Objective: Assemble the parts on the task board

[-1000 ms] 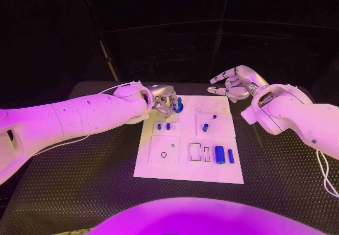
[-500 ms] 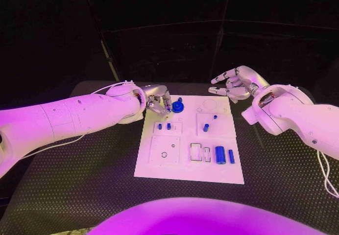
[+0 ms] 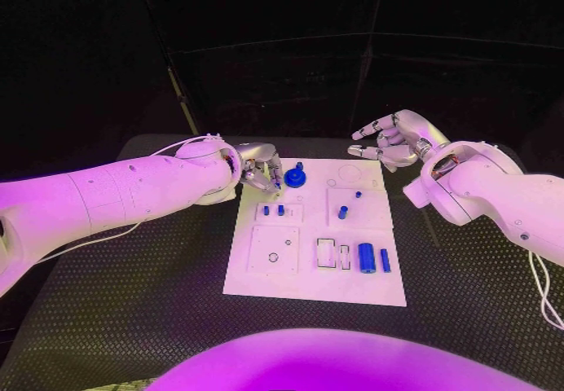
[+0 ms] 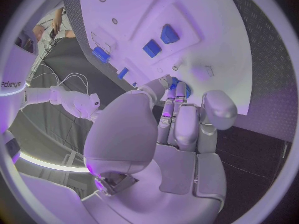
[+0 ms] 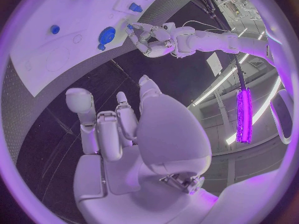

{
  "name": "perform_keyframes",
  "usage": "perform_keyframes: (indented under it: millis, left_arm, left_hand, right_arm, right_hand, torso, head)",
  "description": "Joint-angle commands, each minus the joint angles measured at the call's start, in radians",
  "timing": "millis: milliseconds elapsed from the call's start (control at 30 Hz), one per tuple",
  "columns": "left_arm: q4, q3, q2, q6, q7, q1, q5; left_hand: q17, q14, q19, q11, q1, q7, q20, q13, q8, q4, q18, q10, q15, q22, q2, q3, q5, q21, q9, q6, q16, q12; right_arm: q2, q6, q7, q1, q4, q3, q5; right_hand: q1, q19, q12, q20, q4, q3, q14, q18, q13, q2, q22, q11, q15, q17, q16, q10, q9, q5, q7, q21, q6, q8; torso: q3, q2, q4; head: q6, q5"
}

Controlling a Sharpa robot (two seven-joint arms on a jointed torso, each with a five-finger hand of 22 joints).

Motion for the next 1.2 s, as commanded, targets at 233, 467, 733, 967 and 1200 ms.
perform_keyframes:
  millis: [233, 467, 733, 967, 1200]
  left_arm:
    - [-0.024, 0.000, 0.014, 0.059, -0.010, -0.004, 0.007]
    - [-0.030, 0.000, 0.019, 0.077, -0.012, -0.007, 0.007]
    - [-0.035, -0.001, 0.026, 0.087, -0.016, -0.010, 0.007]
    - [-0.036, -0.001, 0.028, 0.094, -0.018, -0.011, 0.007]
    - [-0.034, -0.001, 0.032, 0.101, -0.016, -0.012, 0.007]
  left_hand:
    - [-0.004, 0.013, 0.007, 0.001, -0.008, 0.000, 0.000, 0.001, -0.006, 0.002, -0.018, 0.009, -0.002, 0.002, 0.003, 0.002, -0.006, 0.006, 0.001, 0.010, -0.001, -0.005]
    - [-0.006, 0.012, 0.007, 0.002, -0.009, 0.000, 0.000, 0.001, -0.007, 0.002, -0.018, 0.010, -0.002, 0.003, 0.002, 0.001, -0.007, 0.006, 0.001, 0.011, -0.002, -0.007]
    - [-0.006, 0.012, 0.007, 0.001, -0.009, 0.000, 0.000, 0.001, -0.007, 0.002, -0.019, 0.010, -0.002, 0.005, 0.002, 0.001, -0.007, 0.008, 0.001, 0.011, -0.002, -0.007]
    - [-0.007, 0.012, 0.007, 0.001, -0.010, 0.000, 0.001, 0.001, -0.008, 0.002, -0.018, 0.010, -0.002, 0.004, 0.002, 0.001, -0.007, 0.007, 0.001, 0.011, -0.003, -0.008]
    - [-0.008, 0.012, 0.007, 0.001, -0.010, 0.000, 0.001, 0.001, -0.008, 0.003, -0.019, 0.011, -0.002, 0.005, 0.002, 0.001, -0.007, 0.008, 0.001, 0.012, -0.003, -0.008]
  right_arm:
    - [0.002, 0.006, 0.010, 0.002, 0.002, 0.000, 0.002]
    - [0.000, 0.005, 0.009, 0.002, 0.001, 0.000, 0.002]
    - [0.002, 0.006, 0.010, 0.002, 0.001, 0.000, 0.002]
    - [0.001, 0.005, 0.009, 0.002, 0.001, 0.000, 0.002]
    - [0.002, 0.005, 0.009, 0.002, 0.000, 0.000, 0.002]
  right_hand:
    - [-0.001, -0.005, 0.000, -0.003, 0.005, 0.001, 0.071, 0.014, 0.001, 0.011, -0.001, 0.000, -0.005, 0.122, -0.005, -0.005, -0.001, 0.004, -0.003, -0.006, -0.004, 0.008]
    - [-0.001, -0.005, 0.000, -0.003, 0.005, 0.001, 0.071, 0.014, 0.001, 0.011, -0.001, 0.000, -0.005, 0.122, -0.005, -0.005, -0.001, 0.004, -0.003, -0.007, -0.004, 0.008]
    - [-0.001, -0.005, 0.000, -0.003, 0.005, 0.001, 0.071, 0.014, 0.001, 0.011, -0.001, 0.000, -0.005, 0.122, -0.005, -0.005, -0.001, 0.004, -0.003, -0.007, -0.004, 0.008]
    - [-0.001, -0.005, 0.000, -0.003, 0.005, 0.001, 0.071, 0.014, 0.001, 0.011, -0.001, 0.000, -0.005, 0.122, -0.005, -0.005, -0.001, 0.004, -0.003, -0.007, -0.004, 0.008]
    - [-0.001, -0.005, 0.000, -0.003, 0.005, 0.001, 0.071, 0.014, 0.001, 0.011, -0.001, 0.000, -0.005, 0.122, -0.005, -0.005, -0.001, 0.004, -0.003, -0.007, -0.004, 0.008]
  torso:
    - [-0.0009, 0.000, -0.0003]
    - [-0.0010, 0.000, 0.0006]
    - [-0.0007, 0.000, 0.0004]
    - [-0.0004, 0.000, 0.0000]
    - [-0.0005, 0.000, 0.0006]
  head:
    - [0.000, 0.001]
    - [0.000, -0.001]
    - [0.000, -0.001]
    - [0.000, -0.002]
    - [0.000, -0.003]
